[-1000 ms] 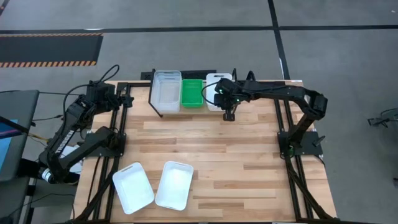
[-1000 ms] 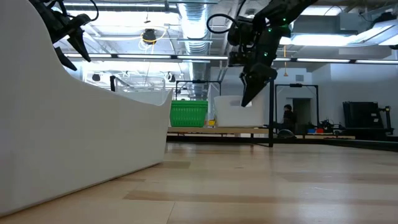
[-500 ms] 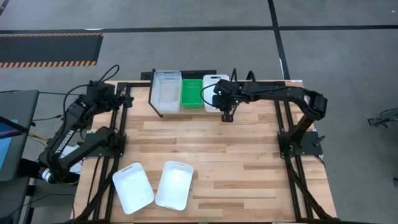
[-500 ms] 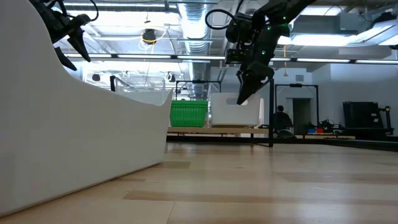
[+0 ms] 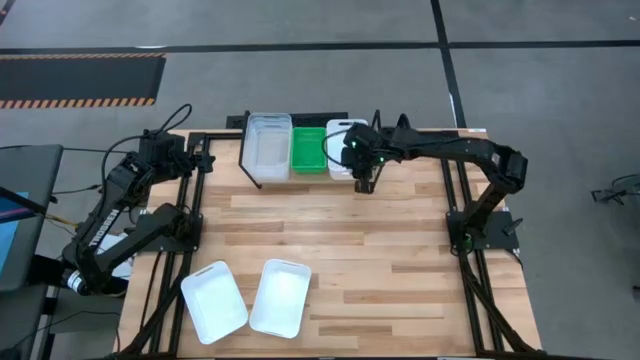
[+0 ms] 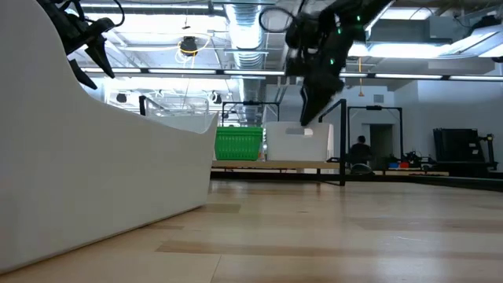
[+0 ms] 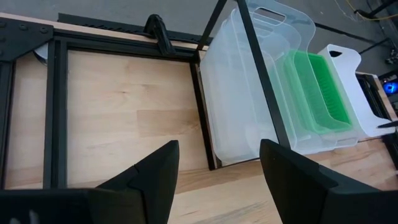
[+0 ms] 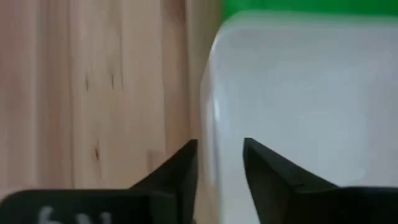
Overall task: Stack baskets on shelf by color
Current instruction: Stack the right white bin on top of the white bin on the shelf
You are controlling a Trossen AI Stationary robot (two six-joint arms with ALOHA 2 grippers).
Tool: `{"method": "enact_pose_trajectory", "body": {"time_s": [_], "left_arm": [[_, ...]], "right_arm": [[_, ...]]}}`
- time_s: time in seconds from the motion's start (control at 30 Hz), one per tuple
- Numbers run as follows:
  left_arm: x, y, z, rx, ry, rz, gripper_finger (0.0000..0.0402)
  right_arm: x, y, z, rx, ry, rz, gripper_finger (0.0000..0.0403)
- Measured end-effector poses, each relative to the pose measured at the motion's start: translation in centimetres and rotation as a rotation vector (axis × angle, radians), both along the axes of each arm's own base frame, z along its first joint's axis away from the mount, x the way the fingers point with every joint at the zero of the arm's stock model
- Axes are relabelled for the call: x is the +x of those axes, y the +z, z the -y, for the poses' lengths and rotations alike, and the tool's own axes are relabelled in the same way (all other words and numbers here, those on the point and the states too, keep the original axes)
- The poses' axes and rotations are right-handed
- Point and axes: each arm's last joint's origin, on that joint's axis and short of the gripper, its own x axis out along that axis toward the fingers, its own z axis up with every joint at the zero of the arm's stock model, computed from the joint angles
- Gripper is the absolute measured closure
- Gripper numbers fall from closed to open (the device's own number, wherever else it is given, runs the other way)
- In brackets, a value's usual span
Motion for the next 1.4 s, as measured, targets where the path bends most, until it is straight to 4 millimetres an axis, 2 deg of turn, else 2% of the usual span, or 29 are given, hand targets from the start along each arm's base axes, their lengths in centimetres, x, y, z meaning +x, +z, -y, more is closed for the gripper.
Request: {"method": "enact_pose_trajectory", "body": {"time_s": [0.2,0.33,0.4,0.5,0.63,0.97,1.2,1.4], "left_arm": [[0.1,0.0,0.0,-0.006,-0.019,0.012,0.0189],[0.1,0.0,0.1,-0.013,-0.046,0.025,0.0189],[0.1,0.0,0.1,-0.015,-0.048,0.028,0.0189],[0.1,0.0,0.1,-0.016,-0.049,0.028,0.0189],[0.1,0.0,0.1,-0.019,-0.047,0.026,0.0189],[0.1,-0.1,0.1,-0.032,-0.031,0.028,0.0189],[0.1,-0.1,0.0,-0.037,-0.007,0.017,0.0189],[0.0,-0.3,0.1,-0.054,-0.005,0.006,0.0189]], "right_arm": [[1.3,6.1,-1.2,0.011,-0.019,0.148,0.0200],[2.7,10.2,-4.0,0.073,0.007,0.311,0.0180],[3.5,11.2,-5.9,0.095,0.035,0.381,0.0177],[4.6,11.4,-8.9,0.130,0.083,0.441,0.0176],[6.7,9.9,-12.1,0.165,0.128,0.456,0.0178],[12.5,1.5,-18.3,0.268,0.281,0.364,0.0177],[14.9,-1.1,-21.0,0.364,0.356,0.326,0.0179],[16.3,-5.0,-21.8,0.379,0.338,0.238,0.0179]]}}
